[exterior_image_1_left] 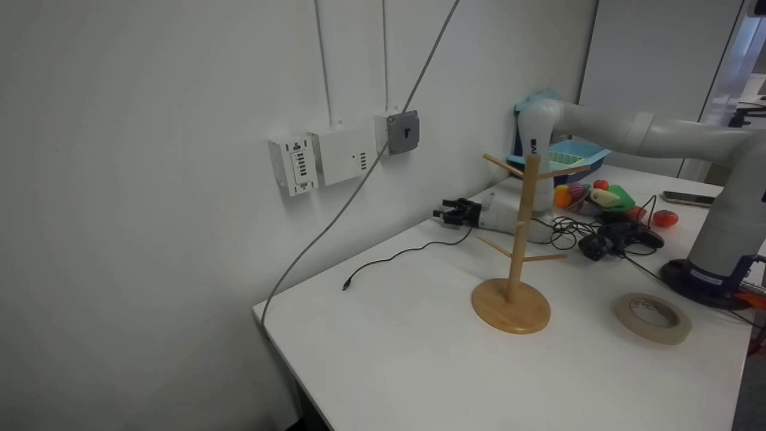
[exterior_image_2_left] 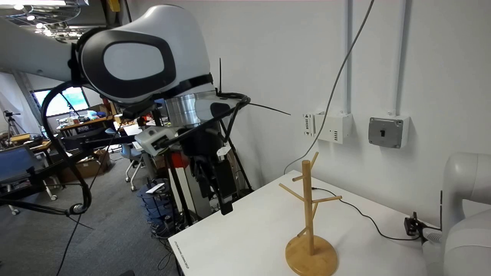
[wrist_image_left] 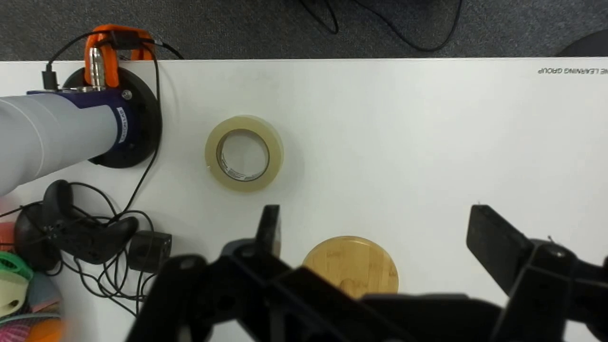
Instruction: Put the tape on the top position of the wooden holder
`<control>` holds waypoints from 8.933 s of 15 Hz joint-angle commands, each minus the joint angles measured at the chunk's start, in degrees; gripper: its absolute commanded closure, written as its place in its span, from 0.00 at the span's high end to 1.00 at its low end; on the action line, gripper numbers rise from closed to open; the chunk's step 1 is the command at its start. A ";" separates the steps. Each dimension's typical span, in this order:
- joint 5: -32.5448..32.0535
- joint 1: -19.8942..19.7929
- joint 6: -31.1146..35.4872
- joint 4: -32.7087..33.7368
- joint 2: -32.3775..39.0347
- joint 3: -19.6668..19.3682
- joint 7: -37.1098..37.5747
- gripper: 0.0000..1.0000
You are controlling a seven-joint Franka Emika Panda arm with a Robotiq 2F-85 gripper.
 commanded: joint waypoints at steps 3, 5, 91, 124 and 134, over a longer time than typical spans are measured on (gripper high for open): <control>-0.09 -0.43 1.68 -0.43 2.01 -0.13 0.12 1.00; -0.34 -0.69 2.65 -1.06 3.25 -0.36 0.28 1.00; -5.98 -4.25 35.51 11.17 55.64 -3.66 -1.97 0.28; -14.93 2.50 12.32 -3.33 16.58 1.93 -3.21 0.06; -16.53 0.95 21.41 -2.82 11.45 1.75 1.31 0.06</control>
